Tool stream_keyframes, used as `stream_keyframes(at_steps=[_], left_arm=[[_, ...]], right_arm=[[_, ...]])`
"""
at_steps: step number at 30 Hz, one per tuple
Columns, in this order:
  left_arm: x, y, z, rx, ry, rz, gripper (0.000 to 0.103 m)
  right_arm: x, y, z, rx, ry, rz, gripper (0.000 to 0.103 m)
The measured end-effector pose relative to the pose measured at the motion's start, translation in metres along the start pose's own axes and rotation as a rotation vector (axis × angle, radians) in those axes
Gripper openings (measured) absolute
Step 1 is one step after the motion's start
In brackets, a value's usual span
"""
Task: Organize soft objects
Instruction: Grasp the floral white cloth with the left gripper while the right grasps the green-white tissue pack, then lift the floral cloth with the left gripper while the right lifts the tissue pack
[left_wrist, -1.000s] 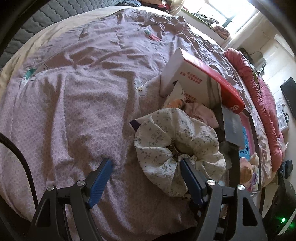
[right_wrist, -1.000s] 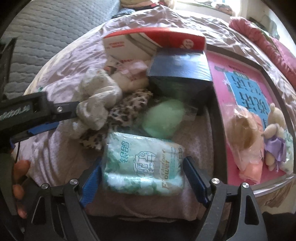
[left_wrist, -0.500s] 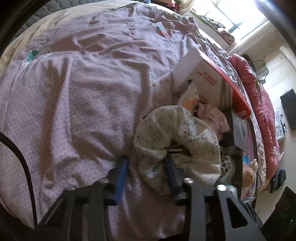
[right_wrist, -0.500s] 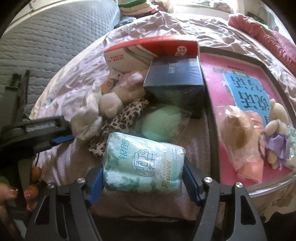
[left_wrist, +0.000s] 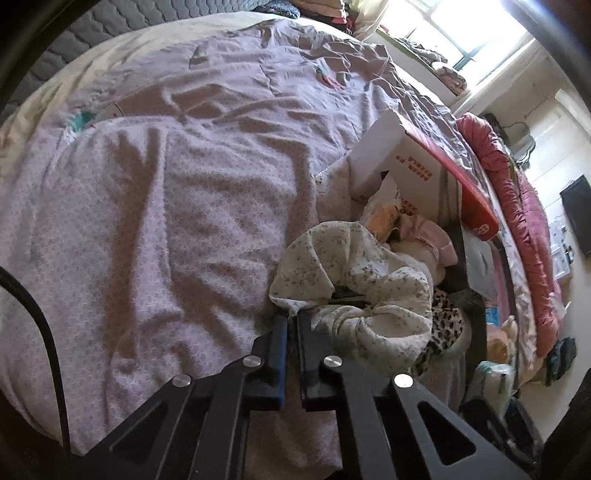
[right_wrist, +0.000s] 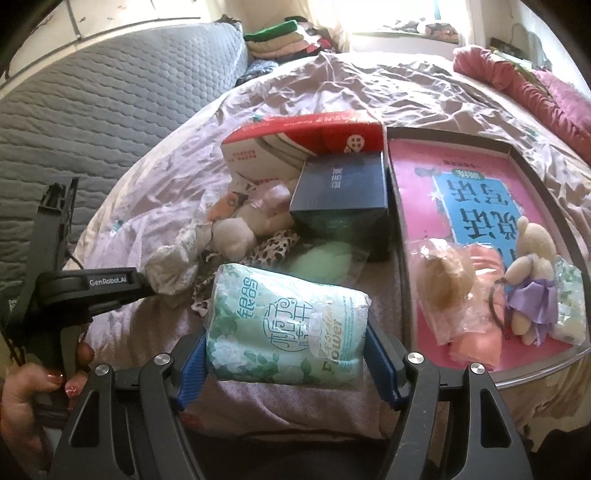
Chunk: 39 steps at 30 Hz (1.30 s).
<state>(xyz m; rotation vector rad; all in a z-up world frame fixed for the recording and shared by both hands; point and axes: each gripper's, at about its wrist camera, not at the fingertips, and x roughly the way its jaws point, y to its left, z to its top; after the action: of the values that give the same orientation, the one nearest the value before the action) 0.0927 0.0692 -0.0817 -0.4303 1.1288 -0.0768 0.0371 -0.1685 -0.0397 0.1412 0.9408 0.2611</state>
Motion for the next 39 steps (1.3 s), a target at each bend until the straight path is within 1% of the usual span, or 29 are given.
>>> stream_keyframes(at_steps=[1, 4, 7, 10, 14, 20, 32, 39], left_arm=[[-0.002, -0.001, -0.001, 0.01, -0.01, 0.016, 0.002], [-0.008, -0.003, -0.002, 0.018, -0.026, 0.016, 0.002], [-0.015, -0.006, -0.003, 0.037, -0.048, 0.033, 0.002], [-0.021, -0.012, -0.003, 0.052, -0.061, 0.026, 0.002], [-0.025, -0.017, -0.005, 0.071, -0.079, 0.037, 0.002], [-0.036, -0.017, -0.005, 0.07, -0.114, 0.043, 0.002], [-0.059, -0.033, -0.006, 0.092, -0.155, 0.005, 0.002], [-0.078, -0.051, -0.007, 0.135, -0.197, -0.024, 0.002]], right_arm=[[-0.002, 0.0, 0.0, 0.001, -0.006, -0.001, 0.075], [-0.008, -0.003, 0.001, 0.008, -0.026, -0.001, 0.075], [-0.014, -0.006, 0.002, 0.017, -0.042, 0.001, 0.075], [-0.02, -0.01, 0.004, 0.023, -0.062, 0.002, 0.075], [-0.025, -0.014, 0.005, 0.036, -0.076, 0.007, 0.075], [-0.03, -0.016, 0.007, 0.039, -0.091, 0.012, 0.075], [-0.048, -0.033, 0.014, 0.077, -0.148, 0.006, 0.075], [-0.054, -0.037, 0.017, 0.089, -0.165, -0.002, 0.075]])
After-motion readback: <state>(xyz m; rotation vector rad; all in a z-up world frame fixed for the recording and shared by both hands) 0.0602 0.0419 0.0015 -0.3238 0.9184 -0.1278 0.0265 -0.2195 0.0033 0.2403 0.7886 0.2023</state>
